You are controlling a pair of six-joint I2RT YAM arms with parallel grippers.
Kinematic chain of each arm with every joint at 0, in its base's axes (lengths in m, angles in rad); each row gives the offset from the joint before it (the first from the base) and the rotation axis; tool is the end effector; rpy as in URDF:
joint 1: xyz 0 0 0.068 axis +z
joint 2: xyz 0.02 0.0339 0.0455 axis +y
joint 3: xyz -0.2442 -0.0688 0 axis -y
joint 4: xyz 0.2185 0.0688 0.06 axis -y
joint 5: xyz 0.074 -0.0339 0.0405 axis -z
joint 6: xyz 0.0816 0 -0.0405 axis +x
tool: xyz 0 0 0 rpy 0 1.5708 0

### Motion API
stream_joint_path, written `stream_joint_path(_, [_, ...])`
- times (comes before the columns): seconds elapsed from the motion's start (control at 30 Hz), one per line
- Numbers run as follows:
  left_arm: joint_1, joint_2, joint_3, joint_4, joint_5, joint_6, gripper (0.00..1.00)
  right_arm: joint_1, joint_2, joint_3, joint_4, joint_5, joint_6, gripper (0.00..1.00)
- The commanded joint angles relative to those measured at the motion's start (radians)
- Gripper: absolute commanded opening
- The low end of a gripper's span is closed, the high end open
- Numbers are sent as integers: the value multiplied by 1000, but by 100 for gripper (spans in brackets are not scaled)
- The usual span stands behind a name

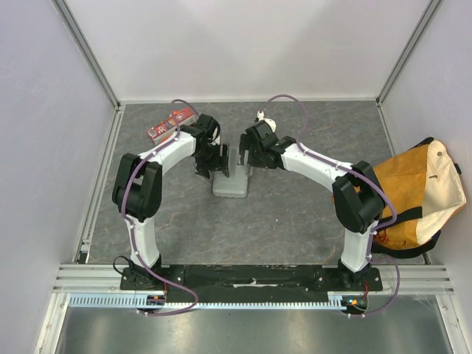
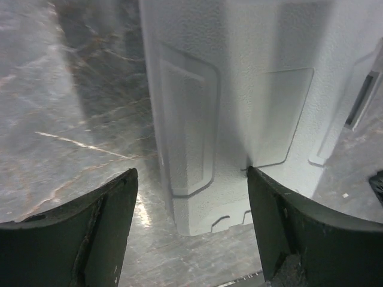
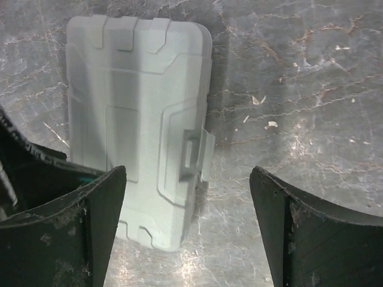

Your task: Pack the tool kit

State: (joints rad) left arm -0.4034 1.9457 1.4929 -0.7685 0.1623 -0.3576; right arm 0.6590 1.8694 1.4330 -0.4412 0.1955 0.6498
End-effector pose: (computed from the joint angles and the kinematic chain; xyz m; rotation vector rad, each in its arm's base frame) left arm 0.3490 -0.1633 0.1539 0.1062 2.8481 -0.4021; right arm 0.3367 0.2408 0.1904 0.0757 2.4557 0.3487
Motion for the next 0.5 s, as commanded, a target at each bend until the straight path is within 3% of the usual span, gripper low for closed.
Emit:
stream_joint_path(0.0, [-3, 33, -49, -35, 8, 28, 79, -1, 80, 50, -19, -36, -21, 89])
stream_joint_path(0.3, [-3, 62, -91, -54, -26, 35, 66, -1, 154, 21, -53, -64, -29, 79])
stream_joint_path(0.47, [-5, 75, -88, -48, 5, 34, 63, -1, 180, 14, -51, -111, -35, 59])
